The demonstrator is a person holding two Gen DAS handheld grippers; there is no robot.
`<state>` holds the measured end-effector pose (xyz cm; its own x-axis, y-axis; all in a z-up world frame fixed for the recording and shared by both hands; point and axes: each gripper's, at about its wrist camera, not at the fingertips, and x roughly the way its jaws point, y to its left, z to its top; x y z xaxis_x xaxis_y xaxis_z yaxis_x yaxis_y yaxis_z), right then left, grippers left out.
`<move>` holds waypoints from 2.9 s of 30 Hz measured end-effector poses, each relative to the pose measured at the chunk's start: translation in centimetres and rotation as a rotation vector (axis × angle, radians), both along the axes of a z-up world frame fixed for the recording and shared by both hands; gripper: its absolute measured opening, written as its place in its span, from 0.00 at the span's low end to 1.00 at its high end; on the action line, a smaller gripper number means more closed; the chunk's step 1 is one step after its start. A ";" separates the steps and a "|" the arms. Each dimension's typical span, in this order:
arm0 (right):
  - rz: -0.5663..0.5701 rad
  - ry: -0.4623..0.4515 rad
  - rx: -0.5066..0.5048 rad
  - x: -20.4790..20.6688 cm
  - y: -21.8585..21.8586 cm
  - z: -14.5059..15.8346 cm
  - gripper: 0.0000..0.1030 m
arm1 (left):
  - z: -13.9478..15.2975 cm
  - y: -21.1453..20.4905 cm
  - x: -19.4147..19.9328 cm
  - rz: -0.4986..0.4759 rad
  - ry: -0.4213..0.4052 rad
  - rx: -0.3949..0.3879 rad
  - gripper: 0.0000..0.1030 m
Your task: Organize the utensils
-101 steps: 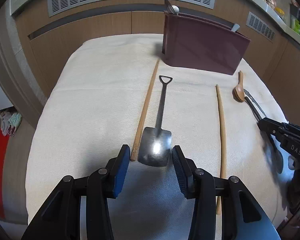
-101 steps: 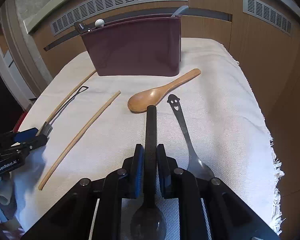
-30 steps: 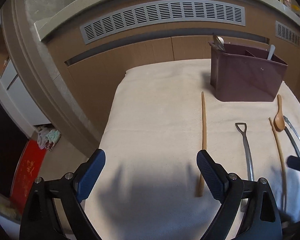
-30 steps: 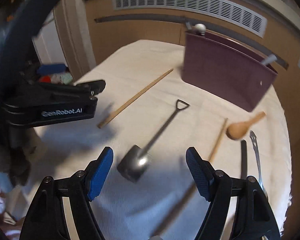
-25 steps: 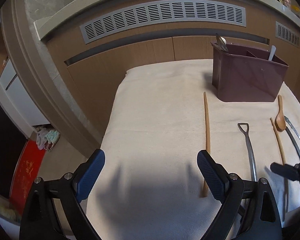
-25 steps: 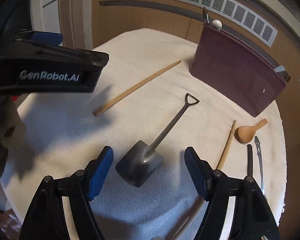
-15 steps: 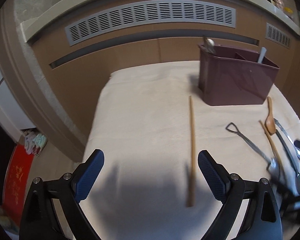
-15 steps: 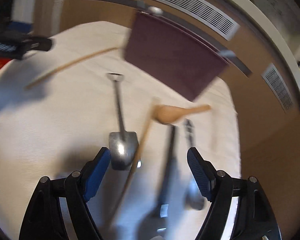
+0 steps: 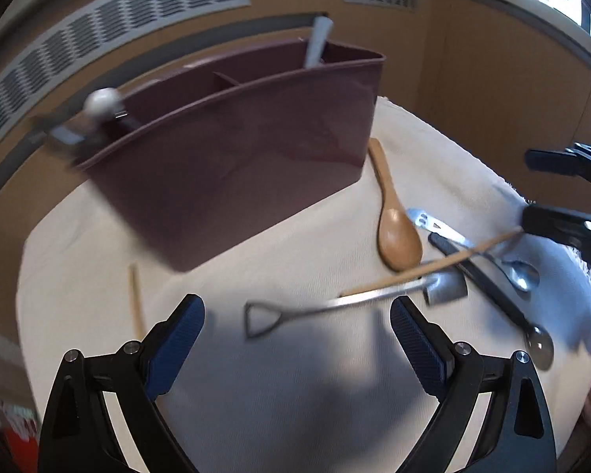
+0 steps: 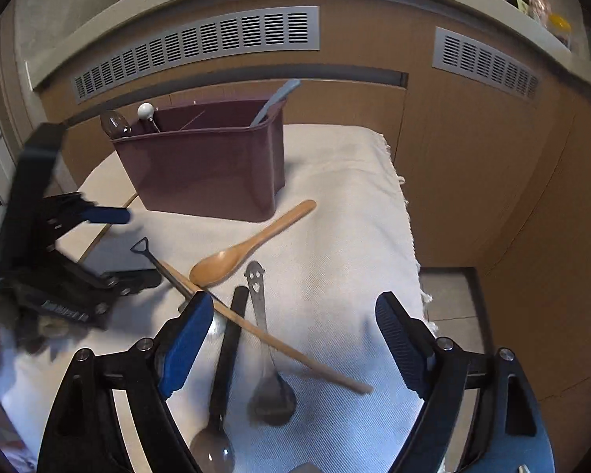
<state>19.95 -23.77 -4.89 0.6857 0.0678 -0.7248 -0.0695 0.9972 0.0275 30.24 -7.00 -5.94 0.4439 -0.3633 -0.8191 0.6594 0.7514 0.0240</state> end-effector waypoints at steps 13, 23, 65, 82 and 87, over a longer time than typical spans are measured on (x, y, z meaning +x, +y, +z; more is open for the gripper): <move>0.087 0.068 0.007 -2.6 -0.1 -2.8 0.81 | -0.8 2.1 -2.9 -0.133 0.266 -0.145 0.92; 0.009 0.038 0.029 -2.6 -1.4 -1.9 0.81 | 1.1 0.1 -8.2 -0.077 0.169 -0.019 0.74; -0.255 0.128 -0.010 10.2 6.8 -4.7 0.68 | 3.0 12.4 -8.6 0.614 -0.096 -0.389 0.33; -0.028 0.118 -0.027 6.9 2.1 -1.6 0.08 | 5.5 13.0 -9.6 0.572 -0.132 -0.442 0.33; 0.014 -0.004 0.026 2.9 2.0 2.9 0.08 | 6.9 12.2 -9.8 0.556 -0.147 -0.435 0.33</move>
